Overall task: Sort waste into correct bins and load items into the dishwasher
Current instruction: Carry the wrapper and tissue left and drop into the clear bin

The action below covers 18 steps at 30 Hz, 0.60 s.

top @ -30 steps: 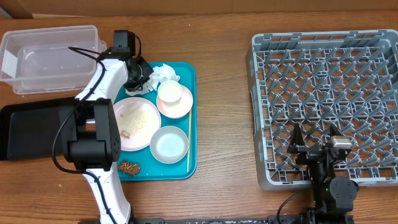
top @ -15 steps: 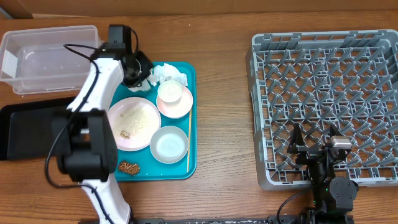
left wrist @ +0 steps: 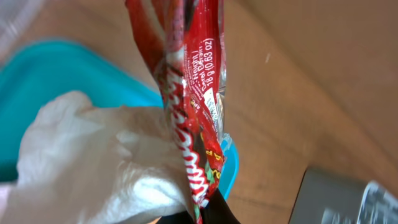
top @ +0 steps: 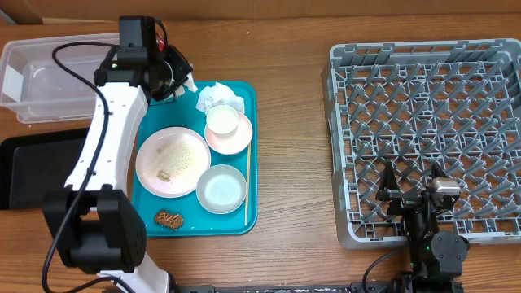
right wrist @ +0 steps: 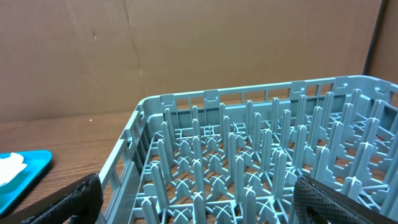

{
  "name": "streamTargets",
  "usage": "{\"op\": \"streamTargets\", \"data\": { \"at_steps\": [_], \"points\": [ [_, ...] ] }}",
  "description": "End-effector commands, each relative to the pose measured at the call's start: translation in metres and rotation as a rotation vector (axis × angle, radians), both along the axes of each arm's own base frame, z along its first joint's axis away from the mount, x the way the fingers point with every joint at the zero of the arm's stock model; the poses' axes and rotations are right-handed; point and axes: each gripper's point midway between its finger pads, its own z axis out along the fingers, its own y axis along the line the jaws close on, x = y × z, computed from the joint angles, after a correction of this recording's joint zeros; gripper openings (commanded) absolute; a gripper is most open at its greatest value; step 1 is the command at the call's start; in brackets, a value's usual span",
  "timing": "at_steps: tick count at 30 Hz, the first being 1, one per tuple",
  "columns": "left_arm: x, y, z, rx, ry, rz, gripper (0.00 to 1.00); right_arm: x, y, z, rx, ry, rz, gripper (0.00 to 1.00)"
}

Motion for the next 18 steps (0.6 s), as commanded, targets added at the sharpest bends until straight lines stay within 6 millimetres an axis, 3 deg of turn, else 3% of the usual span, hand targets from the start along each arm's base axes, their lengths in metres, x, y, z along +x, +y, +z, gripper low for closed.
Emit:
{"op": "streamTargets", "data": {
  "at_steps": [1, 7, 15, 18],
  "points": [
    [0.007, 0.045, 0.050, 0.126, -0.145, 0.123, 0.04, 0.000, -0.002, -0.001, -0.001, -0.006, -0.011, 1.00],
    [0.014, 0.093, 0.063, 0.317, -0.204, 0.183, 0.04, 0.000, -0.002, -0.001, -0.001, -0.006, -0.011, 1.00],
    [0.025, 0.155, 0.089, 0.389, -0.316, 0.351, 0.04, 0.000, -0.002, -0.001, -0.001, -0.006, -0.011, 1.00],
    [0.032, 0.177, 0.082, 0.392, -0.330, 0.388, 0.04, 0.000, -0.002, -0.001, -0.001, -0.006, -0.011, 1.00]
  ]
}}
